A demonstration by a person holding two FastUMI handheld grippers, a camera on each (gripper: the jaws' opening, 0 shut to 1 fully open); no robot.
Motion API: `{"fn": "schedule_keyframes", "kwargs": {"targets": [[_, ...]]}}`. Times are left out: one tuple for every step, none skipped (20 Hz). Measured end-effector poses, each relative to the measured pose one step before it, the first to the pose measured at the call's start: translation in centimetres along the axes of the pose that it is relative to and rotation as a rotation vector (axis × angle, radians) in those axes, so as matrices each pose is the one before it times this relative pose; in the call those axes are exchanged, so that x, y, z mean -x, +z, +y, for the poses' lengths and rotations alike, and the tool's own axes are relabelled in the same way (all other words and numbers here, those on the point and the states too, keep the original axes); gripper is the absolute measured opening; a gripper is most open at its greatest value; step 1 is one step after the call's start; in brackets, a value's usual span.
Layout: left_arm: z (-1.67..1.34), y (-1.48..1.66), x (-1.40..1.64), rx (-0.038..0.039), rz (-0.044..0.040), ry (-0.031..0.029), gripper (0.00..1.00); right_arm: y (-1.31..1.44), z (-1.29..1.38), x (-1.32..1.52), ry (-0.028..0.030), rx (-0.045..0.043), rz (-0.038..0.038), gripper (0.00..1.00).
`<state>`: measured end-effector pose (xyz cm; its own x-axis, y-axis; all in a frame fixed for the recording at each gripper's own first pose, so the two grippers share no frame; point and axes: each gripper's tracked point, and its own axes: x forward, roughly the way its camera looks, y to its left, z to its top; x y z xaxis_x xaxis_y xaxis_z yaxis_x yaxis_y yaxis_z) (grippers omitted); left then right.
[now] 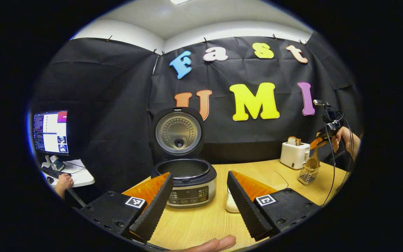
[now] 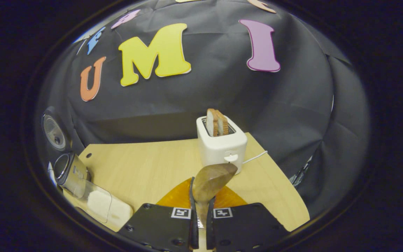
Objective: Close the left gripper, press the button to open the rice cooker; take a wooden spoon from the chopstick holder with the right hand, scoop a spoonful of rice and pour it into the rice cooker, then put the wooden spoon back into the chopstick holder.
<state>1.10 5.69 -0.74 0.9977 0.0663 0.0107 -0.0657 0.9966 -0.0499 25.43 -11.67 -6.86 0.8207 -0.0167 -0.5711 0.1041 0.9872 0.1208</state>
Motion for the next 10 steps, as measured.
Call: {"fn": "schedule_keyframes", "kwargs": {"targets": [[0.309, 0.365, 0.210, 0.00593, -0.00967, 0.00101, 0.96, 0.651, 0.394, 0.668, -0.00891, 0.01580, -0.01657, 0.08], [0.273, 0.360, 0.191, 0.00697, -0.01031, 0.00100, 0.98, 0.490, 0.468, 0.593, -0.00682, 0.01501, -0.01631, 0.08], [0.235, 0.308, 0.177, 0.00559, -0.00718, -0.00064, 0.98, 0.659, 0.665, 0.586, -0.00102, 0.01414, -0.01356, 0.09], [0.087, 0.149, 0.131, 0.00373, -0.00340, -0.00267, 0.98, 0.493, 0.881, 0.693, 0.00372, 0.01154, -0.00893, 0.07], [0.094, 0.124, 0.126, 0.00018, 0.00011, -0.00585, 0.98, 0.523, 0.905, 0.641, 0.00671, 0.01097, -0.00678, 0.08], [0.029, 0.096, 0.046, 0.00031, -0.00210, -0.00766, 0.98, 0.366, 1.114, 0.681, 0.00973, 0.01069, -0.00972, 0.08], [0.005, -0.007, 0.047, 0.00068, 0.00227, -0.01115, 0.98, 0.474, 1.289, 0.629, 0.01311, 0.00989, -0.01152, 0.08], [-0.074, -0.047, 0.022, 0.00325, 0.00129, -0.01082, 0.98, 0.405, 1.365, 0.565, 0.01581, 0.01124, -0.00867, 0.08], [0.092, -0.158, 0.048, -0.00014, 0.00716, -0.00382, 0.98, 0.343, 1.549, 0.496, 0.01702, 0.01287, -0.00565, 0.08], [0.312, -0.212, 0.012, -0.00352, 0.00471, 0.00008, 0.99, 0.229, 1.716, 0.525, 0.02044, 0.01494, -0.00721, 0.08]]}}
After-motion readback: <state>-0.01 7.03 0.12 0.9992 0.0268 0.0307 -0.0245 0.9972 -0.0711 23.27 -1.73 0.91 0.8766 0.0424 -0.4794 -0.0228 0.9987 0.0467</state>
